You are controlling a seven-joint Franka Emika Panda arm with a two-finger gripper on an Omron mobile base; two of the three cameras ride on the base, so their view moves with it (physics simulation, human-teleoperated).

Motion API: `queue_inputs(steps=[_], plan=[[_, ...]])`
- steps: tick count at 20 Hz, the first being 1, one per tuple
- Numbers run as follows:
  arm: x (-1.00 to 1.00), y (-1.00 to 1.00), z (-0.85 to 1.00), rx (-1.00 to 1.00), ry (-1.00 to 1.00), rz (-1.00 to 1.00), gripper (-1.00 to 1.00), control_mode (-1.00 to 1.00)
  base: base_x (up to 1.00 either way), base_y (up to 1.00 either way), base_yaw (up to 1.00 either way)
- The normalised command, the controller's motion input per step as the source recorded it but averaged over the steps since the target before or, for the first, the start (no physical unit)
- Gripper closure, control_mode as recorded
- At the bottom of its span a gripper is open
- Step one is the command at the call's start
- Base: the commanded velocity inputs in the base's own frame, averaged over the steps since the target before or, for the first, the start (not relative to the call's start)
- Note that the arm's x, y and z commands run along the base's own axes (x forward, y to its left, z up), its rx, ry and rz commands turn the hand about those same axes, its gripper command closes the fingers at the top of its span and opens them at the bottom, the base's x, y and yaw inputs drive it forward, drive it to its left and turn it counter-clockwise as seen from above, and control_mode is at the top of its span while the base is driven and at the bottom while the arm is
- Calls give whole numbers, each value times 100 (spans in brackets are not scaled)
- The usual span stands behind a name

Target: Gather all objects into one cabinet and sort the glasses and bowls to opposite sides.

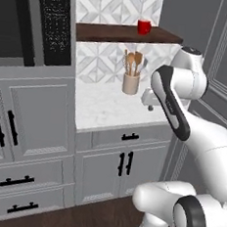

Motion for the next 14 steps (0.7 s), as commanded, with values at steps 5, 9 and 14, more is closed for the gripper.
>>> queue_inputs(steps=[5, 9, 14], plan=[[0, 0, 0, 0, 0, 0, -100, 100, 63, -50, 16], [0, 0, 0, 0, 0, 0, -100, 100, 69, -26, 12], [0, 0, 0, 0, 0, 0, -100, 100, 62, -27, 9]])
